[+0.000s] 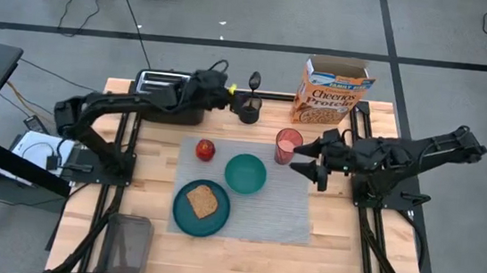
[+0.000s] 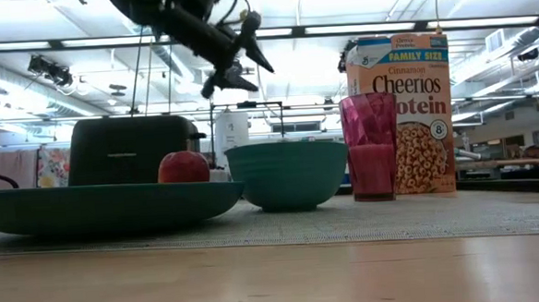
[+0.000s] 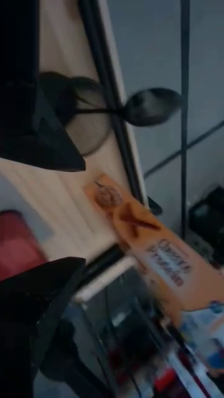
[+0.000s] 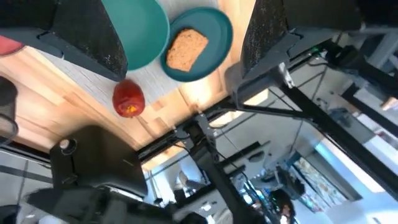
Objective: Arrange a breakfast setting
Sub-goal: Put the black spoon on the gray placemat to the bottom right of the dark green bowl
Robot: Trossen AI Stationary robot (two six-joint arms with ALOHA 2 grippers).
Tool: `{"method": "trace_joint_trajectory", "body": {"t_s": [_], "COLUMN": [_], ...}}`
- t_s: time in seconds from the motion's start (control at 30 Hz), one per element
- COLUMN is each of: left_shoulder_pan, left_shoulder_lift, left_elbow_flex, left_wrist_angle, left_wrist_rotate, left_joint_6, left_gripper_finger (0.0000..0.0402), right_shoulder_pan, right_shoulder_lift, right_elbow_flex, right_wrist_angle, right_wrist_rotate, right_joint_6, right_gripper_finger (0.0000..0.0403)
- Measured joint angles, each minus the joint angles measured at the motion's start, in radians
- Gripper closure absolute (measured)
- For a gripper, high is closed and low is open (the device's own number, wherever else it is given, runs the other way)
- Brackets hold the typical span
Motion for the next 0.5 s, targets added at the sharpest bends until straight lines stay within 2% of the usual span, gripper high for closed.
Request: {"method": "trace_joint_trajectory", "body": {"t_s": [0.2,0.3,0.5], "left_shoulder_pan": [0.116,0.145,0.179], "left_shoulder_lift": [0.102,0.171,0.315], "left_elbow_flex": [0.022,0.125,0.403], "left_wrist_angle": [0.169,0.116,-0.166], "left_wrist_rotate": [0.116,0.172,0.211], "left_joint_6": [-0.070,-0.062,0.053], "left_gripper_finger": [0.0149,0.0130,0.0090], "right_shoulder_pan": [-0.034,-0.070,-0.150], "right_shoulder_lift": [-0.019,-0.021,-0.021], "right_elbow_flex": [0.000,0.000,0.000], "right_wrist_angle": [-0.007,-0.005,-0.006], "right_wrist_rotate": [-0.036,-0.062,-0.150], "right_joint_6": [-0.068,-0.126,-0.198], "right_gripper_finger": [0.0070,0.0064,0.0062]}}
